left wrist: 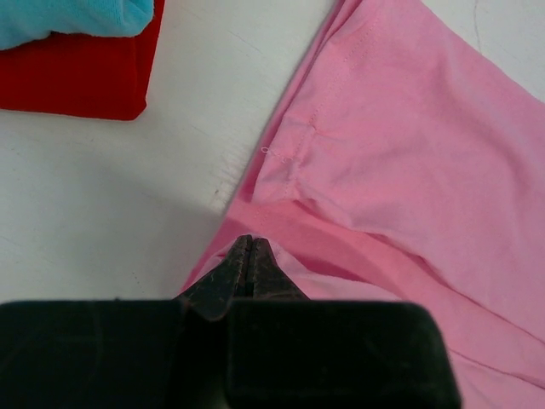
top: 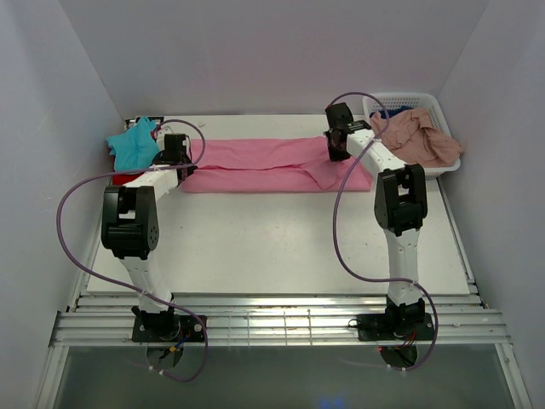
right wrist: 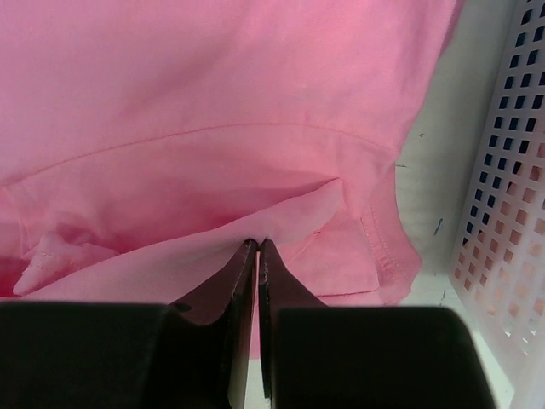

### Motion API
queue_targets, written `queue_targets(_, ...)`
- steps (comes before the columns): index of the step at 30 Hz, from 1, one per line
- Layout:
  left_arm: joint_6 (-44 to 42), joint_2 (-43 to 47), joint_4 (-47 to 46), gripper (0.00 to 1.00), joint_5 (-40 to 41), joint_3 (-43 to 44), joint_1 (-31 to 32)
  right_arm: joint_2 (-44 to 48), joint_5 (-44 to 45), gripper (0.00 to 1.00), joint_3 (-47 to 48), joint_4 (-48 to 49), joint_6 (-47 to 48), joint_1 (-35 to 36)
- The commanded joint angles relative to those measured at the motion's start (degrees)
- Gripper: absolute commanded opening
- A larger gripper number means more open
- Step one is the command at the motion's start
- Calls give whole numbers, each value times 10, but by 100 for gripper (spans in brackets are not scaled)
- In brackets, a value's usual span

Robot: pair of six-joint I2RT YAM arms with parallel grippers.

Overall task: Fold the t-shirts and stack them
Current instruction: Fold the tshirt

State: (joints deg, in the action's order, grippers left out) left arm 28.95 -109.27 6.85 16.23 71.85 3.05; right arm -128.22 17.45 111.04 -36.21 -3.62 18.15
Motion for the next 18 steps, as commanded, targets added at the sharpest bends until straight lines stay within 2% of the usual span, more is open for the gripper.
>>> queue_targets(1, -3, 27, -5, 0, 1, 13, -6, -4, -4, 8, 29, -1, 7, -9)
queue_targets(18, -4, -7, -13, 0, -10, 35, -14, -40, -10, 8, 55, -7, 8, -23)
